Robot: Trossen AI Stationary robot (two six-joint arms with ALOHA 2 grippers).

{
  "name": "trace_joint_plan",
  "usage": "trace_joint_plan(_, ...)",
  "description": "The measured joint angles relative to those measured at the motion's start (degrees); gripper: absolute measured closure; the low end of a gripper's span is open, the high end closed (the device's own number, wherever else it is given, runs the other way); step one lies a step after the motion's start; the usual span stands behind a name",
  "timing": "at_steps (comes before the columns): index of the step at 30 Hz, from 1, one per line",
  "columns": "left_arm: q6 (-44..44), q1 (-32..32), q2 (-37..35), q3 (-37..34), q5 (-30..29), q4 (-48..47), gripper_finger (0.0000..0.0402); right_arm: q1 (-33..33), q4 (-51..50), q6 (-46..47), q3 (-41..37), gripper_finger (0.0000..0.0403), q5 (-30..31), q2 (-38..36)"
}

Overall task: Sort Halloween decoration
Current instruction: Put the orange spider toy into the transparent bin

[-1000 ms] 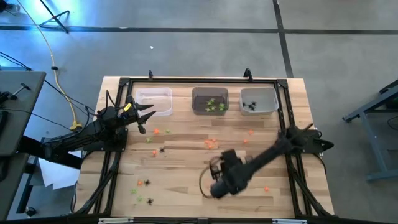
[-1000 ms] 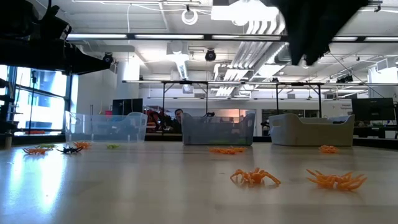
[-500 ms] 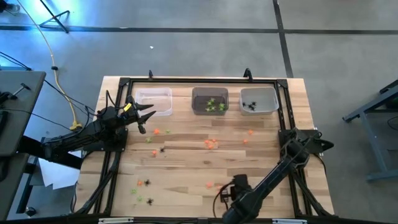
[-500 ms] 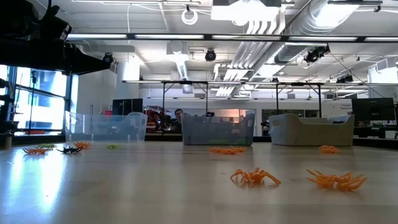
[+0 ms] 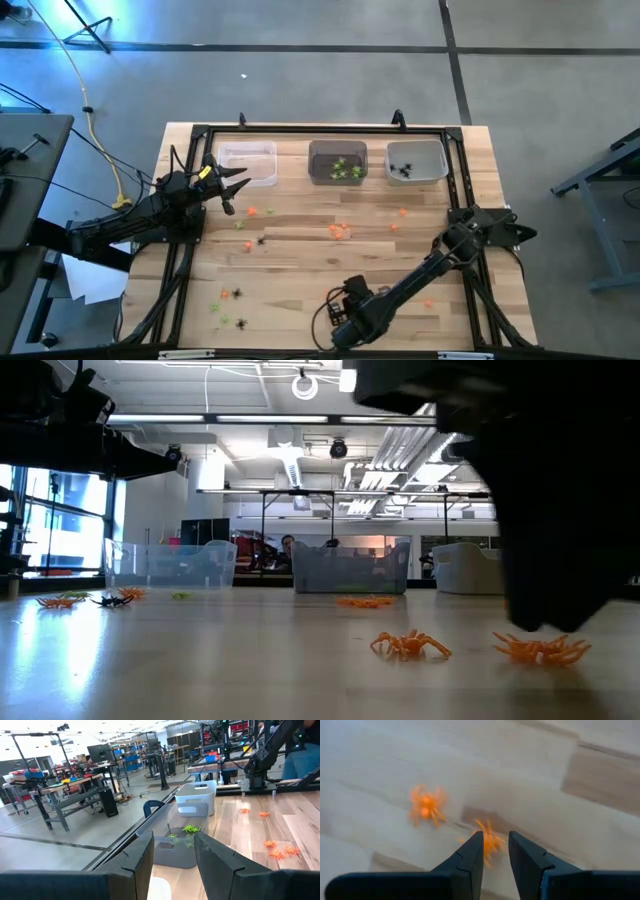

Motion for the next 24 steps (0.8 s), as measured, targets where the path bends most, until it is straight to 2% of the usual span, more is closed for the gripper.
trace_joint_plan(9,0.0,-0.02,0.0,0.01,0.0,-0.01,0.0271,-0.64,-0.02,-0.64,0.0,0.0318,0.2,0.05)
trace_joint_plan(15,0.0,0.0,0.0,0.01,0.0,-0.01,0.0271,-0.62,0.28,0.49,0.0,0.0318,2.82,0.05)
trace_joint_plan(19,0.0,0.0,0.0,0.01,0.0,-0.01,0.0271,0.28,-3.2,6.43,0.0,0.0318,2.99,0.05)
trace_joint_plan(24,0.0,-0.02,0.0,0.01,0.0,-0.01,0.0271,4.2,-13.78,20.8,-0.02,0.0318,-0.6,-0.66)
